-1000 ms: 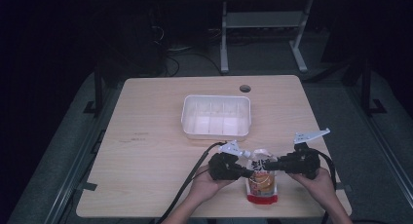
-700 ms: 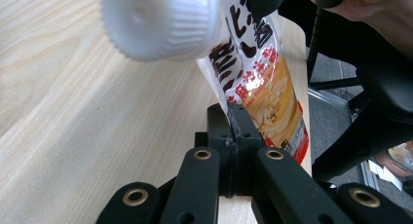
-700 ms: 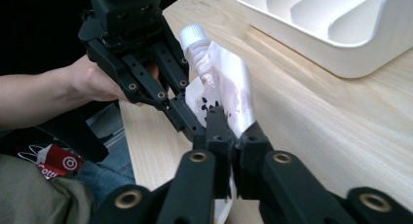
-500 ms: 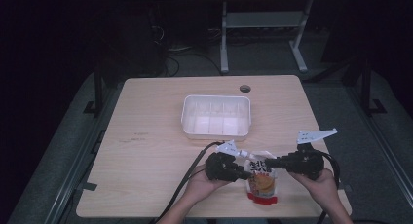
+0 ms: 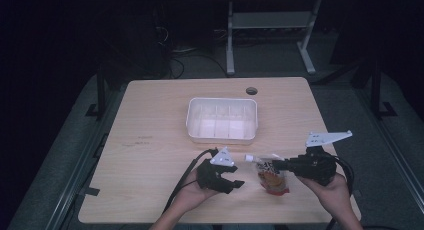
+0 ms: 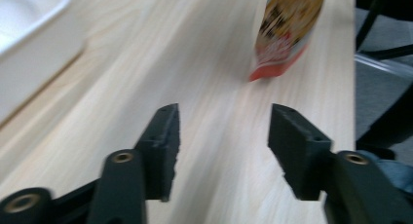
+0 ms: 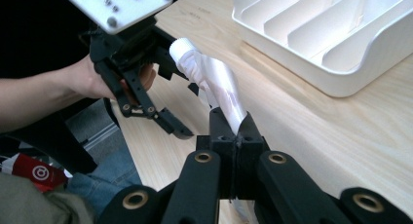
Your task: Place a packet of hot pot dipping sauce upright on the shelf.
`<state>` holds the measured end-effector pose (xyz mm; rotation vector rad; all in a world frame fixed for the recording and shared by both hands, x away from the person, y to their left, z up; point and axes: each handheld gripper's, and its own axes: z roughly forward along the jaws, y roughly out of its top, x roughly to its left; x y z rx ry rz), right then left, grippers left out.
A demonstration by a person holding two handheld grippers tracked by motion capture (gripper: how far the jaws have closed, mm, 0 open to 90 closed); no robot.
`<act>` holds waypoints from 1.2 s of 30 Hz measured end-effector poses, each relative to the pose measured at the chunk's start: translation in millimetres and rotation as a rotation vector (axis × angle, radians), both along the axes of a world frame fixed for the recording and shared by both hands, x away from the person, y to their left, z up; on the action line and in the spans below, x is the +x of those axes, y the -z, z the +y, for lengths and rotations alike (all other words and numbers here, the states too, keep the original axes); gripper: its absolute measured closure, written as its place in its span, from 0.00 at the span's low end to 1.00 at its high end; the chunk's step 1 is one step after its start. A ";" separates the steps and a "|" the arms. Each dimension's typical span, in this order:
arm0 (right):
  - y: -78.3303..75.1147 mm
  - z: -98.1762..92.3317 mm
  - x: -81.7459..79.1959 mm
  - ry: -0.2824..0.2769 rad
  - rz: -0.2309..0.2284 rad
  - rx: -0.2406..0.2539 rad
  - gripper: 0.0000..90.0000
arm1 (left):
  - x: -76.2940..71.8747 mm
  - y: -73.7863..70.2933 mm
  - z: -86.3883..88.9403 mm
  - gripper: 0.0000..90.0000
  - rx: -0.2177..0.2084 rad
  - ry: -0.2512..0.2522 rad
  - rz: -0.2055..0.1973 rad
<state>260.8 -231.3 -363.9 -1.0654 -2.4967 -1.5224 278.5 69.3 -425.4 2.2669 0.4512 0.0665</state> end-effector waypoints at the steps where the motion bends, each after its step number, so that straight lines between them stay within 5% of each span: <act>1: -1.1 -0.5 1.4 0.006 0.003 0.002 0.99 | 0.0 0.0 0.0 0.47 0.000 0.000 0.000; 23: -25.3 19.8 35.0 0.097 0.041 0.030 0.99 | -20.7 8.2 59.0 0.36 0.047 -0.066 -0.041; 36: -38.7 38.4 55.0 0.123 0.037 0.019 0.99 | -23.3 11.2 68.7 0.32 0.044 -0.080 -0.051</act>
